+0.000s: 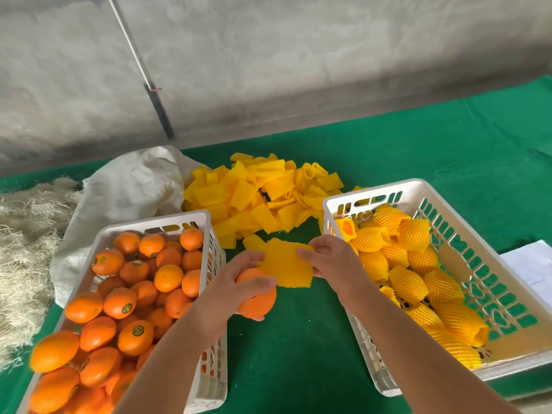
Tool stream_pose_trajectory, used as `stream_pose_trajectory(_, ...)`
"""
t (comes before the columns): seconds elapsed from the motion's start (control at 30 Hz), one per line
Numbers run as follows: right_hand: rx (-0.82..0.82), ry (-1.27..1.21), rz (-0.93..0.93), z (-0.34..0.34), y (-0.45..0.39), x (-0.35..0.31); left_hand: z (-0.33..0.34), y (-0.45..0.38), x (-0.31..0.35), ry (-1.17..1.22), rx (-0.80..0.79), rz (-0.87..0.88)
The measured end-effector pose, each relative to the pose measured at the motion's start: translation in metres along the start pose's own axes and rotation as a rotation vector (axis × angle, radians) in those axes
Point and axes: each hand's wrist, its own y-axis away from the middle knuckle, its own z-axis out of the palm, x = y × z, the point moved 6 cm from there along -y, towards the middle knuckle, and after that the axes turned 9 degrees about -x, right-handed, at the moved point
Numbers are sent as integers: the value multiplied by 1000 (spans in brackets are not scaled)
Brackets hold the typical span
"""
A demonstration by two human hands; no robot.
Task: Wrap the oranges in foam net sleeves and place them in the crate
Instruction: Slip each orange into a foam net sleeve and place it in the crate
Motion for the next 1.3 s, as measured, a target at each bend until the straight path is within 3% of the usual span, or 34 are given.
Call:
stream_pose_trajectory(0.17, -26, 50, -28, 4, 5, 2, 7, 9, -4, -146, -30, 22)
stream_pose_trajectory(0.33, -112, -134, 144, 13, 7, 13, 8, 15, -3, -511, 57, 110)
stream_pose_trajectory(0.53, -43, -118, 225, 14, 19, 20, 12, 18, -6, -833, 182, 160)
stream_pose_trajectory(0.67, -183, -230, 236, 18, 22, 15, 5, 17, -12, -879, 285, 101)
stream_pose_trajectory(0.8, -420, -482, 170, 21, 28, 4, 3, 18, -12, -777, 239, 106)
stream_pose_trajectory(0.93, -400, -244, 135, 14, 30, 1, 5, 24, -7, -727, 199, 135)
stream_pose_trajectory(1.03, -479, -181, 146, 14, 36, -4, 9, 30, 0, -687, 142, 206)
stream_pose_trajectory(1.2, -548, -3, 285, 18, 43, -3, 18, 36, 1, -831, 95, 283)
stream_pose_trajectory(1.3, -521, 55, 242, 17, 40, -11, 23, 37, 0, -893, 84, 307)
